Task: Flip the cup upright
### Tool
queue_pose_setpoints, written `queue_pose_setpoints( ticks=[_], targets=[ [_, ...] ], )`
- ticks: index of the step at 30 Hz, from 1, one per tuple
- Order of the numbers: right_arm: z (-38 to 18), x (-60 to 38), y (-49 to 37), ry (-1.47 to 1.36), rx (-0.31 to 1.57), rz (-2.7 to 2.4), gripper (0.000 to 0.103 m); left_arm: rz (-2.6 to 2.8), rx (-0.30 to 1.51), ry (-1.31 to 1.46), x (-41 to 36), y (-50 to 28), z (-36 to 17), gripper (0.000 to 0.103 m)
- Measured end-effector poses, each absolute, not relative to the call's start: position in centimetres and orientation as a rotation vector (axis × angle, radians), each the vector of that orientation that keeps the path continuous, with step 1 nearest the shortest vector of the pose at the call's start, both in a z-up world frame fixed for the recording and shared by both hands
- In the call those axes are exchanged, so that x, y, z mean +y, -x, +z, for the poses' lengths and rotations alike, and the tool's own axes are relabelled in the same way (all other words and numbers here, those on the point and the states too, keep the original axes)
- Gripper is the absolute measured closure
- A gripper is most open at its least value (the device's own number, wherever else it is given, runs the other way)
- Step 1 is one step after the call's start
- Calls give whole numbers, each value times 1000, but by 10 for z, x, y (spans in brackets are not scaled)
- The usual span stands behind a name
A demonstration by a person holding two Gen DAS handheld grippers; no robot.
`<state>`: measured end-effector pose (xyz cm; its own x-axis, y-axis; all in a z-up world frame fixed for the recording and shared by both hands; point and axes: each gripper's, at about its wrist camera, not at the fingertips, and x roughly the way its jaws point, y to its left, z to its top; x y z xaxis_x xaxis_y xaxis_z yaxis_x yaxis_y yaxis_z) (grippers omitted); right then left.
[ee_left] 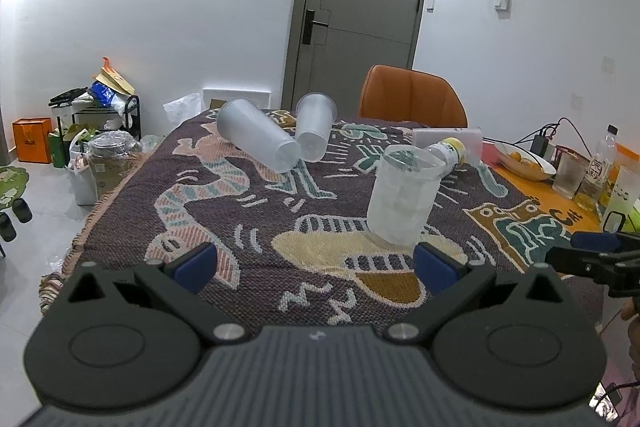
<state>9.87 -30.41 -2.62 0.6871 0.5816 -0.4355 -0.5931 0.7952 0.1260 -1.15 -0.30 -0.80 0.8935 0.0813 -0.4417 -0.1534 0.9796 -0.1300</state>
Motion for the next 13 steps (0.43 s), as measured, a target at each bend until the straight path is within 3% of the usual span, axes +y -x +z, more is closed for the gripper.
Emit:
queue_pose_setpoints(
  ticks=[13],
  targets=[
    [-34,-303,-103,42,511,642,0,108,455,157,-6,10,-10,0]
  ],
)
